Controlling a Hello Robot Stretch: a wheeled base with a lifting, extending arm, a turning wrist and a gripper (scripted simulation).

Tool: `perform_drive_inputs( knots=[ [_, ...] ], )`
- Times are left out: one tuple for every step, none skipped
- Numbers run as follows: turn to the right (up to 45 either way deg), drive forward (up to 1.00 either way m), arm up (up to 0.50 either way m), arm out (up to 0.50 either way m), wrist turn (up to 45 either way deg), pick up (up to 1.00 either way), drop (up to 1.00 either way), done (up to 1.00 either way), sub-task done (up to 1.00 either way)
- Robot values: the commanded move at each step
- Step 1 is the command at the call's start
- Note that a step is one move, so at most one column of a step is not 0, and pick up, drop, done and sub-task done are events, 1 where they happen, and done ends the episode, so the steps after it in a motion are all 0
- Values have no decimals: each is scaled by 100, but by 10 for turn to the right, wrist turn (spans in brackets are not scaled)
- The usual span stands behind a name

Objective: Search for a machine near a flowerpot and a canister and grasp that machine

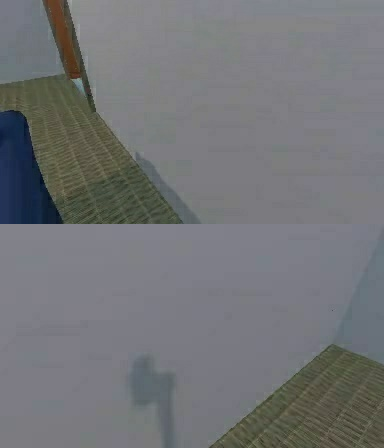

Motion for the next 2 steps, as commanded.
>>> perform_drive_inputs(
  knots=[
    [-60, 0, 0, 0, 0, 0, 0, 0, 0],
    [0, 25, 0, 0, 0, 0, 0, 0, 0]
  ],
)
